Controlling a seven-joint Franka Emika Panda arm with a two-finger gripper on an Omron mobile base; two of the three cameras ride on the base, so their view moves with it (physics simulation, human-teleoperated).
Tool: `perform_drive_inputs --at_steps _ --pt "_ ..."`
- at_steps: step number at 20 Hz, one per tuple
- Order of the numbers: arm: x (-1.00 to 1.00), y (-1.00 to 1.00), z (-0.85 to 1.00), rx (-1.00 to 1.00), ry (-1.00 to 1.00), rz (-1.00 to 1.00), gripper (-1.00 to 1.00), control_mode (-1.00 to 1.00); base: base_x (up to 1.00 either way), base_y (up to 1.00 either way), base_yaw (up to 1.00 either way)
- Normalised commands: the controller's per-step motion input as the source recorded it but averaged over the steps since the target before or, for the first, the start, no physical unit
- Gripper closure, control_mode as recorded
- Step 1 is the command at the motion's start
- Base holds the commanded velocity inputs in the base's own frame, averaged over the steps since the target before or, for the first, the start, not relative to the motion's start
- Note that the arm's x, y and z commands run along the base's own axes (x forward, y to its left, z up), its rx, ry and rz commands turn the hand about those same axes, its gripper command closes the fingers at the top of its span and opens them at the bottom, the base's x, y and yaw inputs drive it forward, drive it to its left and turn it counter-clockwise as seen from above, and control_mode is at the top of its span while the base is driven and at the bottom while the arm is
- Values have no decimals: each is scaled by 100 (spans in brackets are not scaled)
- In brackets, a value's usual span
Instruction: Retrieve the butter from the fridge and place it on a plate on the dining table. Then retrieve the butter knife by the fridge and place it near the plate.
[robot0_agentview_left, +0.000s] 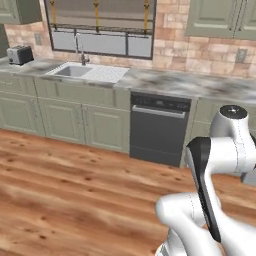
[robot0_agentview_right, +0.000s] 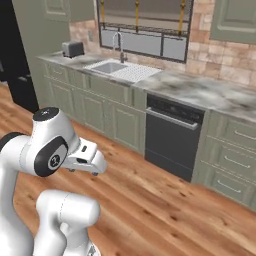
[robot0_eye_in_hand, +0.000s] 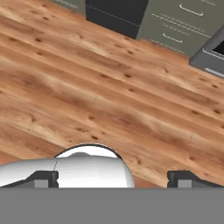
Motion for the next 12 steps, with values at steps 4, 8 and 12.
perform_drive_inputs --at_steps 4,8,12 --pt "0 0 0 0 0 0 -100 100 69 85 0" --pt "0 0 0 0 0 0 -100 100 75 77 0" --pt "0 0 0 0 0 0 -100 100 79 72 0"
